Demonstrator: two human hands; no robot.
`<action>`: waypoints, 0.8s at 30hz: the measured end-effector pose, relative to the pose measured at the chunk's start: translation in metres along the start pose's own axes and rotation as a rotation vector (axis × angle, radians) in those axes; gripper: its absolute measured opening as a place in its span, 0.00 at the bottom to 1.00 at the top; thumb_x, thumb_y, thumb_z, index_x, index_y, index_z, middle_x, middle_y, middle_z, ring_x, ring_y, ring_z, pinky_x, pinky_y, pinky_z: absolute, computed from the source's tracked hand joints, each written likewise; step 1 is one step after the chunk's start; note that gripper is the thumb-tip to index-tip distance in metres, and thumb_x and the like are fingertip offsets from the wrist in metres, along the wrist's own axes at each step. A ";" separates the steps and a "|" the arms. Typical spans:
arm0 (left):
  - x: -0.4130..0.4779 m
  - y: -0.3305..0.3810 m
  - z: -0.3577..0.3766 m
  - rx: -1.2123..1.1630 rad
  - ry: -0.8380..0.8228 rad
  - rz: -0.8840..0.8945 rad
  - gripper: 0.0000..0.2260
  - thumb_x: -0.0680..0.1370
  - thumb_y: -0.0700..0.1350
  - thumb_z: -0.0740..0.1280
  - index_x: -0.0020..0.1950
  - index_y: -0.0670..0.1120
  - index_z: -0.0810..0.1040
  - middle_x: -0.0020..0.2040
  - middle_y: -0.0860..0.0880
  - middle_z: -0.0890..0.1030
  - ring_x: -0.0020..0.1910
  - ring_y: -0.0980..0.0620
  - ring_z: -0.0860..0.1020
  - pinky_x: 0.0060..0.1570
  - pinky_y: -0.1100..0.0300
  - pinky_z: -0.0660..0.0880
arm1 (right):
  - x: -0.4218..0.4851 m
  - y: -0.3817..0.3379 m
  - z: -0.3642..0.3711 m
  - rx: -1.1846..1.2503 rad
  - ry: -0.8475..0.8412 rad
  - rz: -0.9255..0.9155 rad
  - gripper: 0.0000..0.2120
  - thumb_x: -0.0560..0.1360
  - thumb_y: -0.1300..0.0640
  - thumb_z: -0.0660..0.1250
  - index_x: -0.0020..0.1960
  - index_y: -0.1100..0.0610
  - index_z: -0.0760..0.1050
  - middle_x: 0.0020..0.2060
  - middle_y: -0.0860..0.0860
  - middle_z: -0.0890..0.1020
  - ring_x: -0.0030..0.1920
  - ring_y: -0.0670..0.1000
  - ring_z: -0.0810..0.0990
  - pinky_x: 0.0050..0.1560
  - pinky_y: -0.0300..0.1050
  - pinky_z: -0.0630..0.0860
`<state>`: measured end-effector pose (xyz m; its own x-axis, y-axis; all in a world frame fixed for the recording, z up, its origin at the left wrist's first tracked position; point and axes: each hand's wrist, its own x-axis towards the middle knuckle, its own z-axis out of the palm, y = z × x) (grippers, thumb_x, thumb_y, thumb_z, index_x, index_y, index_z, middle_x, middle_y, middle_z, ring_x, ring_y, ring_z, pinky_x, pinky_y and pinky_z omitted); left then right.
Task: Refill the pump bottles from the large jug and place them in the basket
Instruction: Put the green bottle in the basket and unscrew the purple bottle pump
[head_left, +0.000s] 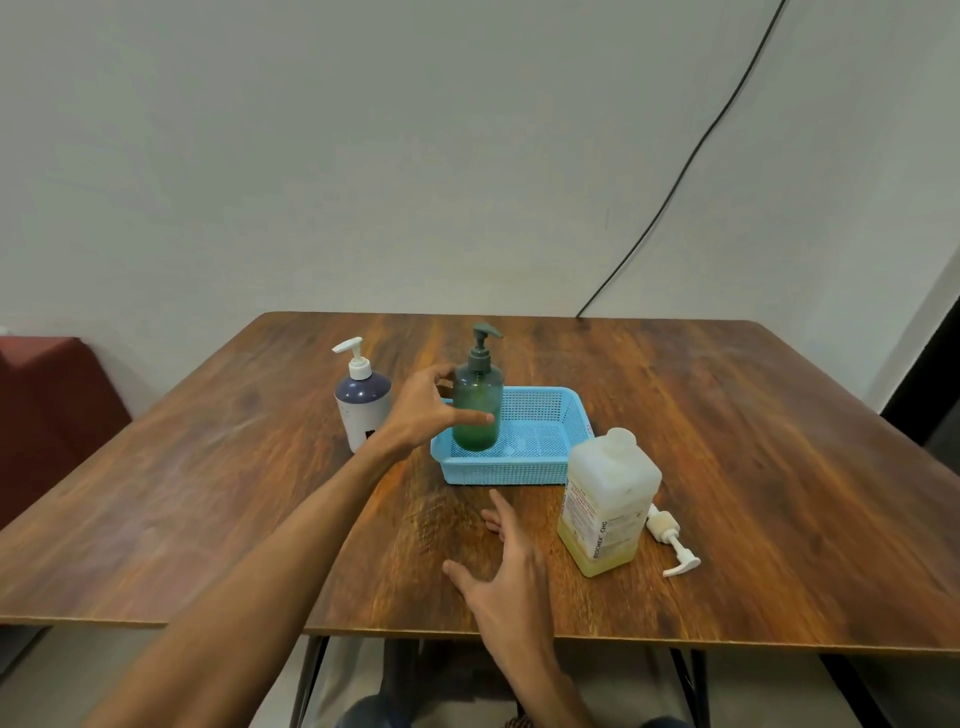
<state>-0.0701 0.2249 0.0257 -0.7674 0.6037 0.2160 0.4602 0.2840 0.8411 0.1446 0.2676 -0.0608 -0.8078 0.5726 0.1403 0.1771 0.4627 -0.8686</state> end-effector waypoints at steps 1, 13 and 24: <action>0.002 0.000 0.000 0.023 -0.007 0.001 0.39 0.57 0.61 0.81 0.64 0.46 0.79 0.59 0.49 0.83 0.57 0.49 0.81 0.59 0.49 0.81 | 0.000 0.000 0.000 -0.006 0.000 -0.004 0.45 0.70 0.49 0.78 0.79 0.40 0.56 0.69 0.40 0.73 0.69 0.41 0.70 0.72 0.47 0.68; 0.007 -0.020 0.008 0.164 -0.062 0.004 0.31 0.64 0.51 0.84 0.63 0.45 0.81 0.59 0.49 0.83 0.58 0.51 0.80 0.62 0.48 0.78 | 0.000 -0.001 0.002 -0.055 -0.014 -0.015 0.46 0.70 0.49 0.79 0.79 0.41 0.55 0.69 0.39 0.73 0.70 0.41 0.69 0.73 0.47 0.68; -0.005 -0.023 0.003 0.062 -0.032 0.069 0.40 0.62 0.56 0.83 0.69 0.49 0.71 0.65 0.50 0.77 0.63 0.54 0.77 0.66 0.54 0.75 | 0.001 -0.002 0.001 -0.047 -0.013 -0.027 0.44 0.70 0.49 0.78 0.78 0.41 0.57 0.68 0.39 0.73 0.69 0.41 0.69 0.72 0.46 0.68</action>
<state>-0.0754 0.2179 0.0038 -0.7189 0.6464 0.2558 0.5389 0.2858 0.7924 0.1431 0.2661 -0.0594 -0.8199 0.5507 0.1565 0.1815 0.5093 -0.8412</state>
